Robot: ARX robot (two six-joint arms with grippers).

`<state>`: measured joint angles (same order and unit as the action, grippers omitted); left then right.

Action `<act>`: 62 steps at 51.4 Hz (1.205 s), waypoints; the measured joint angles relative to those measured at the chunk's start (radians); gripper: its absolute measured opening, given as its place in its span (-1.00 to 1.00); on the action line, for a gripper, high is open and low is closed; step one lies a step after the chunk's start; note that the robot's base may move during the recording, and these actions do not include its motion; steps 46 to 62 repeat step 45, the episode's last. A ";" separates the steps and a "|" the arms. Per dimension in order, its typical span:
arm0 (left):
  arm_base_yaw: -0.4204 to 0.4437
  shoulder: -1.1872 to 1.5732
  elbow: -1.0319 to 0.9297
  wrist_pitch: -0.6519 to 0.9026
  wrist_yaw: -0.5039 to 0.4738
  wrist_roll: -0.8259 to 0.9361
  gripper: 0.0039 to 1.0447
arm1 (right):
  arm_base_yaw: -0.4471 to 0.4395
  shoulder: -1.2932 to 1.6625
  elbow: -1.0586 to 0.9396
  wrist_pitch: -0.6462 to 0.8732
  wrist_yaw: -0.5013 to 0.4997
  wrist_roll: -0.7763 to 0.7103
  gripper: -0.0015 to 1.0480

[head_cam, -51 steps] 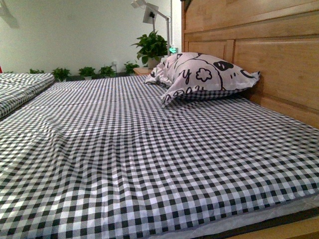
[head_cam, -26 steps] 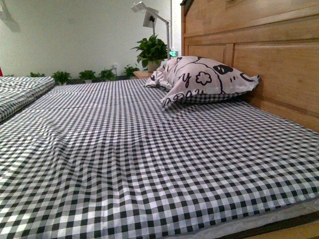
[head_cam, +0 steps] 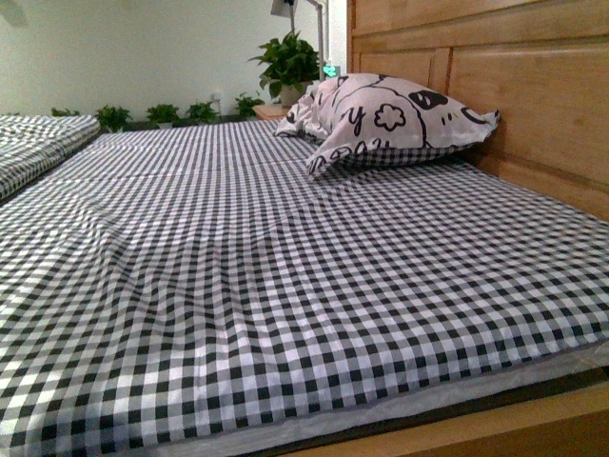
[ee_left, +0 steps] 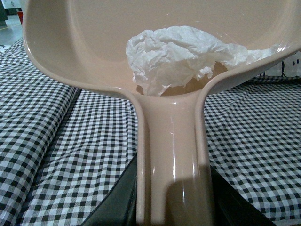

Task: Clean up trash

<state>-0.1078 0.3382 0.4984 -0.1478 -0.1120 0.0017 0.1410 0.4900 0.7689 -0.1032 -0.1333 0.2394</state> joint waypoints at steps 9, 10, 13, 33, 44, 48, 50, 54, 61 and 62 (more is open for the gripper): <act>0.000 0.000 0.000 0.000 0.000 0.000 -0.52 | 0.000 0.000 0.000 0.000 0.000 0.000 -0.65; 0.000 0.000 0.000 0.000 0.000 0.000 -0.52 | 0.000 0.000 0.000 0.000 0.000 0.000 -0.65; 0.000 0.000 0.000 0.000 0.000 0.000 -0.52 | 0.000 0.000 0.000 0.000 0.000 0.000 -0.65; 0.000 0.000 0.000 0.000 0.000 0.000 -0.52 | 0.000 0.000 0.000 0.000 0.000 0.000 -0.65; 0.000 0.000 0.000 0.000 0.000 0.000 -0.52 | 0.000 0.000 0.000 0.000 0.000 0.000 -0.65; 0.000 0.000 0.000 0.000 0.000 0.000 -0.52 | 0.000 0.000 0.000 0.000 0.000 0.000 -0.65; 0.000 0.000 0.000 0.000 0.000 0.000 -0.52 | 0.000 0.000 0.000 0.000 0.000 0.000 -0.65; 0.000 0.000 0.000 0.000 0.000 0.000 -0.52 | 0.000 0.000 0.000 0.000 0.000 0.000 -0.65; 0.000 0.000 0.000 0.000 0.000 0.000 -0.52 | 0.000 0.000 0.000 0.000 0.000 0.000 -0.65; 0.000 0.000 0.000 0.000 0.000 0.000 -0.52 | 0.000 0.000 0.000 0.000 0.000 0.000 -0.65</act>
